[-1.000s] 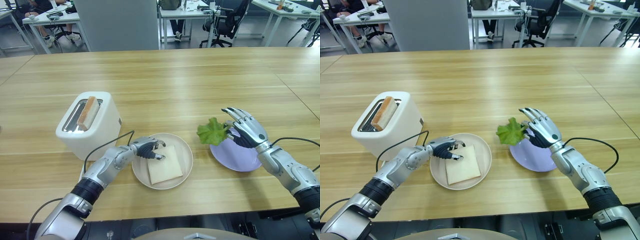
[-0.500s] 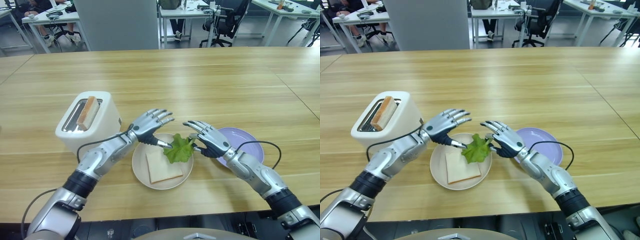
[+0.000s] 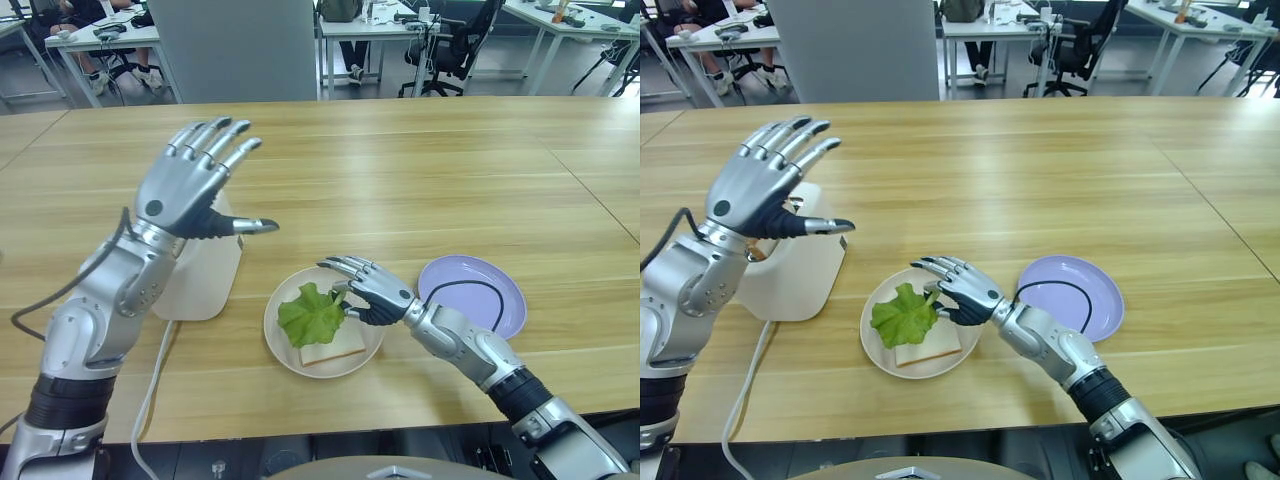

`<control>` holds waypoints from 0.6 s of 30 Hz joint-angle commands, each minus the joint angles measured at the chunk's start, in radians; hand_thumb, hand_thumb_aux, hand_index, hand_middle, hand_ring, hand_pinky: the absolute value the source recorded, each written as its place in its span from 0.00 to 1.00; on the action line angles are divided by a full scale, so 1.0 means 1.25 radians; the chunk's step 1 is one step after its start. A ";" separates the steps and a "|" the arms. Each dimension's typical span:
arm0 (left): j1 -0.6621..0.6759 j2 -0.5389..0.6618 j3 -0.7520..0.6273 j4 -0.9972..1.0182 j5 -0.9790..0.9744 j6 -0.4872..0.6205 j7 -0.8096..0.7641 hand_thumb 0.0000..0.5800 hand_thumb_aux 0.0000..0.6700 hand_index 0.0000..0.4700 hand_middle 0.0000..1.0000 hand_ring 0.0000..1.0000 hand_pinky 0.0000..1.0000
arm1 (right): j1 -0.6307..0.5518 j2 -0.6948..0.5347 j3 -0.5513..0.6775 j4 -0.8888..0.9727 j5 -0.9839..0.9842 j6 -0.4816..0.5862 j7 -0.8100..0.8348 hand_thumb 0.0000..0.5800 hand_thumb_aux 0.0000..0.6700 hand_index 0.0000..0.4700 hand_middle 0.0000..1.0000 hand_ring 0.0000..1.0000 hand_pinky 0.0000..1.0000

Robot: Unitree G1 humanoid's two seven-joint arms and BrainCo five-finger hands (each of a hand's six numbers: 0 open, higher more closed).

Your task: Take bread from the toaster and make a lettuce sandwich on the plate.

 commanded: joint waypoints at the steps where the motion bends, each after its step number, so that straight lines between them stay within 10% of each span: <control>1: 0.020 -0.004 0.010 0.066 -0.025 0.086 -0.078 0.00 0.00 0.00 0.00 0.00 0.00 | -0.006 0.003 0.030 0.087 -0.021 -0.010 -0.001 1.00 1.00 0.98 0.00 0.00 0.00; 11: 0.050 0.028 -0.016 0.160 0.053 0.255 -0.153 0.00 0.00 0.00 0.00 0.00 0.00 | -0.026 -0.009 0.069 0.179 -0.064 0.011 0.011 1.00 1.00 0.98 0.00 0.00 0.00; 13: 0.056 0.035 -0.020 0.167 0.060 0.281 -0.173 0.00 0.00 0.00 0.00 0.00 0.00 | -0.028 -0.009 0.070 0.184 -0.066 0.015 0.012 0.53 0.32 0.31 0.00 0.00 0.00; 15: 0.057 0.038 -0.019 0.174 0.057 0.291 -0.177 0.00 0.00 0.00 0.00 0.00 0.00 | -0.028 -0.009 0.070 0.186 -0.067 0.018 0.011 0.00 0.00 0.00 0.00 0.00 0.00; 18: 0.055 0.043 -0.006 0.171 0.054 0.302 -0.159 0.00 0.00 0.00 0.00 0.00 0.00 | -0.029 -0.009 0.069 0.186 -0.067 0.021 0.007 0.00 0.00 0.00 0.00 0.00 0.00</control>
